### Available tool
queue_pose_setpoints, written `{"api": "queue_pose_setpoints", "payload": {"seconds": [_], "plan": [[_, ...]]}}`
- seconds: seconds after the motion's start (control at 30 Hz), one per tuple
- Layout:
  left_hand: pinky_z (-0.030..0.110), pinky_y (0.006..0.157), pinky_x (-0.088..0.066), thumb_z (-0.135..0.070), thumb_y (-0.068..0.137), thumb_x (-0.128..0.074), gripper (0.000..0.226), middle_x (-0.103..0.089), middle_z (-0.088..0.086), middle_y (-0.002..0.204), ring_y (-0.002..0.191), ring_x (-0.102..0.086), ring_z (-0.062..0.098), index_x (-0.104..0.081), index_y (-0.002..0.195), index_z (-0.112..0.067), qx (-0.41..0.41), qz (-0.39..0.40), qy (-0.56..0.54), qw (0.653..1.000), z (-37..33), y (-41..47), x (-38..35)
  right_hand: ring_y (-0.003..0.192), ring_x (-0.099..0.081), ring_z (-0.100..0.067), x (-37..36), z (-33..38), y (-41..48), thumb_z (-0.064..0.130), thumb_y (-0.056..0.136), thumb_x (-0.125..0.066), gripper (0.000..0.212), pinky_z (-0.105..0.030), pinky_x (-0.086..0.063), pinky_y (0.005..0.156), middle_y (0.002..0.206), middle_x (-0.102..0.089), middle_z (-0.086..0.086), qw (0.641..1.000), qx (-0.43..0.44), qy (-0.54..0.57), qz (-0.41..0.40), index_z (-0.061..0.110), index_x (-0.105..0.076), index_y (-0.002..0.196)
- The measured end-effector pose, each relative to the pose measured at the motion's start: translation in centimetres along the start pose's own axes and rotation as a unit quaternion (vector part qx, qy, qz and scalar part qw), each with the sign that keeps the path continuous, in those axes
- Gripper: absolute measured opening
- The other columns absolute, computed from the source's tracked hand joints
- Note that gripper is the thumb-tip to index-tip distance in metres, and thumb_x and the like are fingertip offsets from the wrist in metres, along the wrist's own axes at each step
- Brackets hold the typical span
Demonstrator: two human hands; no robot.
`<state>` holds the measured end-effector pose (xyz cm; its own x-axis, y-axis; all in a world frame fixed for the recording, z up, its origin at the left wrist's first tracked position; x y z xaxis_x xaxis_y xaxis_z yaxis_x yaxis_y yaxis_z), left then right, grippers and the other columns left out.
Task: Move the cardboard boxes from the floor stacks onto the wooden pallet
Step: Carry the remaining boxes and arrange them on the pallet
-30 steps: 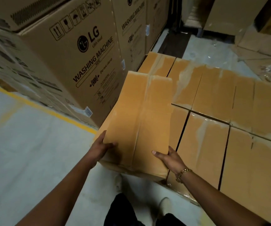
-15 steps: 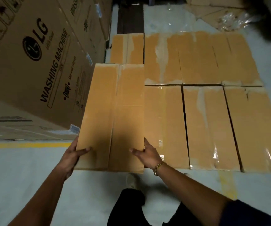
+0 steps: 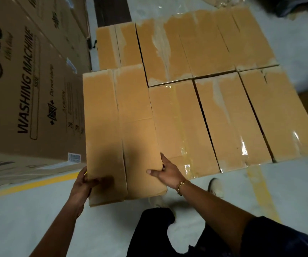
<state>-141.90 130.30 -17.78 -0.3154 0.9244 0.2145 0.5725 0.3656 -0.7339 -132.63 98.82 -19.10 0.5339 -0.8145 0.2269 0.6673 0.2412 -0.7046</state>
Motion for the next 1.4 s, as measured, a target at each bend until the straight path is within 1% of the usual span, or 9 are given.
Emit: {"api": "queue_pose_setpoints", "payload": {"seconds": [0.17, 0.4, 0.5, 0.63, 0.73, 0.87, 1.0, 1.13, 1.4], "plan": [[0.057, 0.102, -0.046, -0.051, 0.082, -0.076, 0.064, -0.064, -0.003, 0.133, 0.12, -0.059, 0.027, -0.053, 0.141, -0.043, -0.037, 0.013, 0.005, 0.999, -1.9, 0.5, -1.5, 0.127, -0.05, -0.005, 0.3, -0.6, -0.2, 0.051, 0.078, -0.085, 0.104, -0.022, -0.04, 0.105, 0.144, -0.049, 0.019, 0.999, -0.026, 0.036, 0.006, 0.037, -0.02, 0.158], [0.049, 0.098, -0.043, -0.039, 0.091, -0.071, 0.058, -0.064, 0.003, 0.126, 0.115, -0.058, 0.031, -0.053, 0.144, -0.027, -0.047, -0.018, -0.013, 0.999, -2.3, 0.9, -1.9, 0.109, -0.047, -0.001, -0.3, -0.9, -0.6, 0.037, 0.084, -0.083, 0.097, 0.007, -0.032, 0.068, 0.13, -0.055, 0.016, 0.999, -0.026, 0.038, 0.003, 0.036, -0.022, 0.159], [0.051, 0.1, -0.044, -0.039, 0.09, -0.072, 0.063, -0.063, 0.005, 0.129, 0.116, -0.057, 0.033, -0.05, 0.147, -0.027, -0.038, -0.022, -0.017, 0.999, -2.0, 1.2, -1.5, 0.105, -0.05, 0.0, -0.1, -0.7, -0.6, 0.036, 0.083, -0.083, 0.096, 0.008, -0.033, 0.067, 0.112, -0.053, 0.024, 0.999, -0.019, 0.044, -0.007, 0.038, -0.023, 0.158], [0.06, 0.107, -0.042, -0.045, 0.087, -0.073, 0.069, -0.062, 0.006, 0.133, 0.12, -0.055, 0.036, -0.047, 0.148, -0.026, -0.032, -0.026, -0.008, 0.999, -2.1, 1.5, -1.3, 0.126, -0.055, -0.009, -0.8, -0.9, 0.2, 0.049, 0.076, -0.086, 0.108, -0.016, -0.042, 0.099, 0.134, -0.055, 0.018, 0.999, -0.017, 0.05, -0.001, 0.043, -0.017, 0.159], [0.059, 0.107, -0.042, -0.044, 0.088, -0.073, 0.067, -0.062, 0.006, 0.132, 0.12, -0.055, 0.036, -0.047, 0.149, -0.027, -0.03, -0.02, -0.005, 0.999, -2.1, 1.8, -1.6, 0.131, -0.05, -0.007, -0.8, -0.9, 0.5, 0.05, 0.076, -0.086, 0.106, -0.022, -0.041, 0.106, 0.143, -0.048, 0.021, 0.999, -0.013, 0.049, 0.003, 0.045, -0.018, 0.158], [0.054, 0.103, -0.047, -0.042, 0.09, -0.073, 0.046, -0.068, 0.001, 0.124, 0.115, -0.061, 0.031, -0.061, 0.132, -0.031, -0.008, 0.0, 0.009, 1.0, -1.9, 1.5, -1.5, 0.128, -0.048, -0.005, 0.8, -0.5, -0.1, 0.059, 0.088, -0.07, 0.078, -0.022, -0.036, 0.101, 0.138, -0.045, 0.024, 0.994, -0.066, 0.079, 0.024, 0.038, -0.036, 0.154], [0.046, 0.094, -0.047, -0.042, 0.093, -0.069, 0.033, -0.069, -0.003, 0.117, 0.104, -0.061, 0.02, -0.063, 0.125, -0.034, 0.015, 0.002, 0.013, 1.0, -1.3, 0.9, -0.8, 0.096, -0.06, -0.009, 2.4, 0.5, -0.6, 0.062, 0.1, -0.045, 0.03, -0.036, -0.052, 0.082, 0.109, -0.063, 0.018, 0.979, -0.132, 0.143, 0.055, 0.039, -0.059, 0.112], [0.045, 0.091, -0.048, -0.047, 0.091, -0.071, 0.033, -0.068, -0.002, 0.115, 0.104, -0.062, 0.02, -0.062, 0.12, -0.034, 0.024, 0.017, 0.012, 0.999, -0.2, 0.4, -1.0, 0.123, -0.056, -0.019, 2.1, 0.6, -0.4, 0.066, 0.096, -0.049, 0.047, -0.052, -0.056, 0.094, 0.139, -0.055, 0.013, 0.986, -0.133, 0.076, 0.073, 0.039, -0.053, 0.134], [0.048, 0.095, -0.052, -0.054, 0.092, -0.067, 0.056, -0.064, 0.005, 0.126, 0.114, -0.06, 0.029, -0.053, 0.136, -0.022, 0.051, -0.029, -0.002, 0.998, 2.7, -0.6, -0.5, 0.135, -0.05, -0.025, 0.6, -0.2, -0.5, 0.054, 0.096, -0.06, 0.078, -0.047, -0.054, 0.093, 0.16, -0.038, 0.005, 0.992, -0.12, 0.002, 0.038, 0.031, -0.023, 0.16]]}}
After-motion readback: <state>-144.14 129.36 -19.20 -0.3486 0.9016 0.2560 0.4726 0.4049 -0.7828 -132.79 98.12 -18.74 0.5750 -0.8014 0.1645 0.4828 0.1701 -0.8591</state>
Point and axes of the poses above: each hand's wrist, its own y-axis towards the middle knuckle, its own x-axis out of the back of the hand, z = x × y, the point moved 9 cm from there along y, towards the middle knuckle
